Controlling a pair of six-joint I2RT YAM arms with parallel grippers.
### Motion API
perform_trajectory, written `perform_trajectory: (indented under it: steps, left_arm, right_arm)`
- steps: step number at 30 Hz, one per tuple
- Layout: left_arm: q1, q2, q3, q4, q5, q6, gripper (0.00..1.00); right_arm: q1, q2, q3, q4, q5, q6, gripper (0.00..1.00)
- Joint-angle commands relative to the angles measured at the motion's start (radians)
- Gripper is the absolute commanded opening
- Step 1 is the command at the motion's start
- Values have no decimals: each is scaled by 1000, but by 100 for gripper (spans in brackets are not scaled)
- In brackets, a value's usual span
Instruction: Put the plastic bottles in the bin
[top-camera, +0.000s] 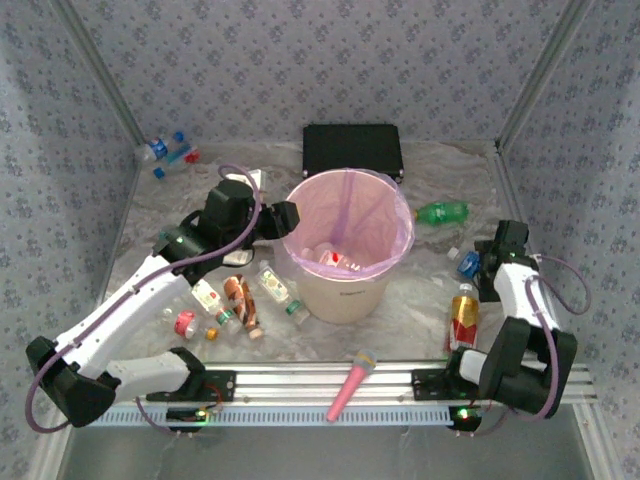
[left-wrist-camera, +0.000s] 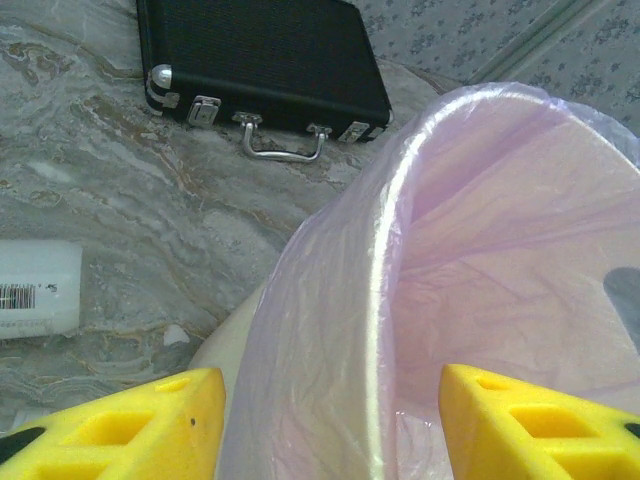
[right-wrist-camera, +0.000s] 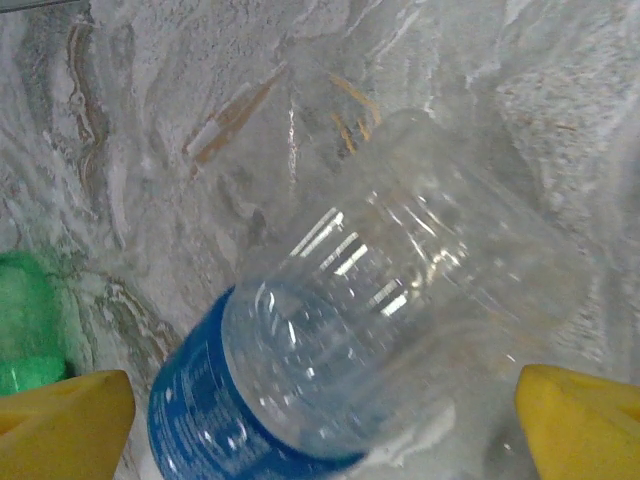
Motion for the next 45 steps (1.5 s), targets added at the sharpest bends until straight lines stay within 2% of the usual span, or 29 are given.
perform_trajectory:
  steps: [1, 7, 12, 22, 31, 38, 45]
  left_arm:
    - [-3, 5, 28, -30, 4, 12, 59]
    - [3, -5, 14, -21, -27, 15, 59]
    - [13, 13, 41, -50, -10, 26, 59]
    - [21, 17, 51, -45, -12, 31, 59]
    - [23, 23, 58, -48, -11, 26, 59]
    - [24, 23, 58, -45, -15, 23, 59]
    - [23, 23, 50, -39, -12, 19, 59]
  right_arm:
    - [-23, 57, 27, 77, 17, 45, 99]
    - [-26, 177, 51, 133, -1, 41, 99]
    - [-21, 259, 72, 160, -15, 20, 97]
    - [-27, 357, 92, 189, -56, -40, 85]
    - [-41, 321, 171, 145, -56, -101, 72]
    - [-54, 207, 242, 89, -74, -151, 65]
    - [-87, 98, 255, 48, -179, -196, 62]
